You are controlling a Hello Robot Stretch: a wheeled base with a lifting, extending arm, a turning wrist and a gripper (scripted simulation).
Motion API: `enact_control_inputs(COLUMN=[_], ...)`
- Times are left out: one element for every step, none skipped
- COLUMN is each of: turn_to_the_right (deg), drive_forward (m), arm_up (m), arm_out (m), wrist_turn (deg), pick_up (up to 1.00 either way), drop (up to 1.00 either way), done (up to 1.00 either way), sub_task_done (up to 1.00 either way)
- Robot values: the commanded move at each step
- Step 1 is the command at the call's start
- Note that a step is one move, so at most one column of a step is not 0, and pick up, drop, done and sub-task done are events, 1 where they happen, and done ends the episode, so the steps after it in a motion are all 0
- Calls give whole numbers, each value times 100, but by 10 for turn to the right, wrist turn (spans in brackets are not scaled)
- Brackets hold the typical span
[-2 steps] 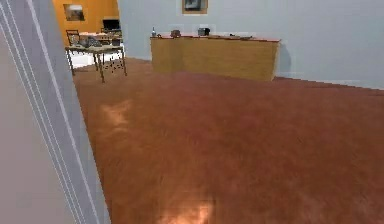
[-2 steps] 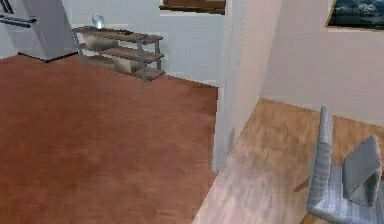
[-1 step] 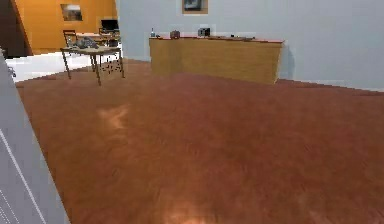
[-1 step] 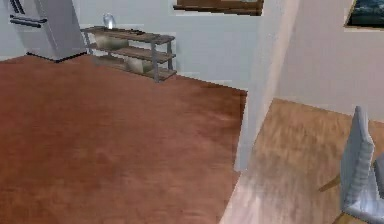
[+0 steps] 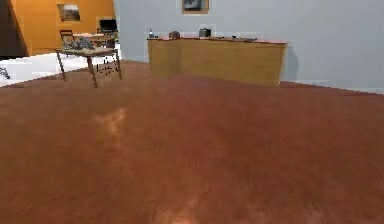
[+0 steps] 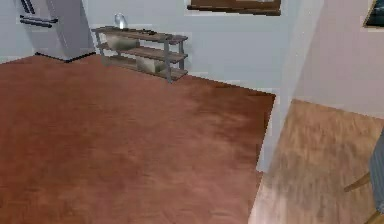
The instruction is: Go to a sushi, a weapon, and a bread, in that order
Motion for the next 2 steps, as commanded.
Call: enact_control_inputs(turn_to_the_right=[450, 450], drive_forward=[0, 0], arm_up=[0, 0], arm_out=[0, 0], wrist_turn=[0, 0], pick_up=[0, 0], drop=[0, 0], done=[0, 0], sub_task_done=[0, 0])
